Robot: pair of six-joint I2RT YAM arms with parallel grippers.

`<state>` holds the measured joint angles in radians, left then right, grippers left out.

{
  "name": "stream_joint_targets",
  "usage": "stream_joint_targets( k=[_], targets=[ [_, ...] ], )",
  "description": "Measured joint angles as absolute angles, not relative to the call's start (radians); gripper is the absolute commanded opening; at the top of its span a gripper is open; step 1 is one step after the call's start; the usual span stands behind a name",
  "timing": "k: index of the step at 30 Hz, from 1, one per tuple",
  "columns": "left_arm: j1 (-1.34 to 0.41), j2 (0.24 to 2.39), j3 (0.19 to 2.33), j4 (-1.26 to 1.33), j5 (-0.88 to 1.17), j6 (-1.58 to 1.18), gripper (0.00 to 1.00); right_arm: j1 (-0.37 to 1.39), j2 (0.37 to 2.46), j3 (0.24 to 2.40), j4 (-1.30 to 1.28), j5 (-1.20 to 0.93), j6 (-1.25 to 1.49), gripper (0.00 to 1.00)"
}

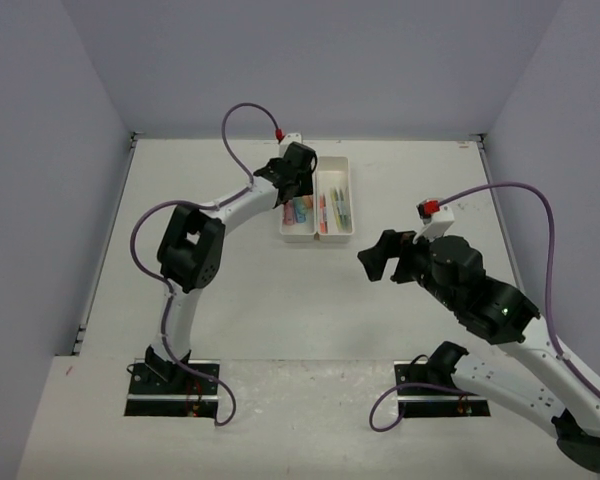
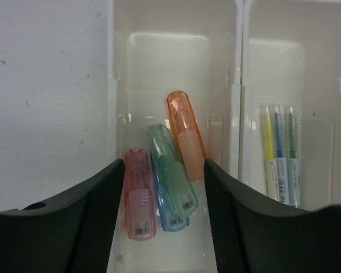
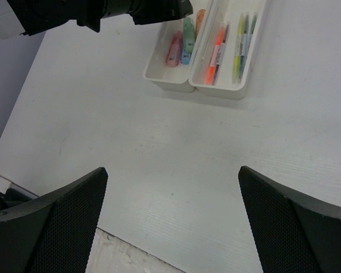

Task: Sort the stationery into containers
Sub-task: Place the pen in the storage box, then reset both arms

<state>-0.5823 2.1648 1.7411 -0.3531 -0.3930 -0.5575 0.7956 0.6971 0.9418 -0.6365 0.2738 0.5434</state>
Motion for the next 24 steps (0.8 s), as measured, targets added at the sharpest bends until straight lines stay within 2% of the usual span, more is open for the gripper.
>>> stream_joint_targets(
  k=[3,4,7,15,19,24],
  targets=[
    [-0.583,2.1,1.711,-0.363,-0.386,-0.558,0.76,0.796,0.717,0.945,-0.636,0.273,0.538,0.99],
    [-0.583,2.065,1.694,-0.363,-0.384,-0.559,0.83,0.796,0.724,0.945,-0.637,0.277,0.536,0.99],
    [-0.583,1.879,1.578,-0.361,-0.382,-0.563,0.99,0.792,0.75,0.955,-0.649,0.332,0.535,0.99],
    [-0.582,1.249,1.214,-0.39,-0.529,-0.561,1.0,0.773,0.76,0.977,-0.699,0.586,0.529,0.99],
    [-0.58,1.029,1.048,-0.438,-0.611,-0.535,1.0,0.771,0.703,0.977,-0.689,0.656,0.451,0.99],
    [-0.578,0.75,0.891,-0.493,-0.58,-0.485,1.0,0.756,0.619,0.977,-0.681,0.694,0.396,0.99]
  ],
)
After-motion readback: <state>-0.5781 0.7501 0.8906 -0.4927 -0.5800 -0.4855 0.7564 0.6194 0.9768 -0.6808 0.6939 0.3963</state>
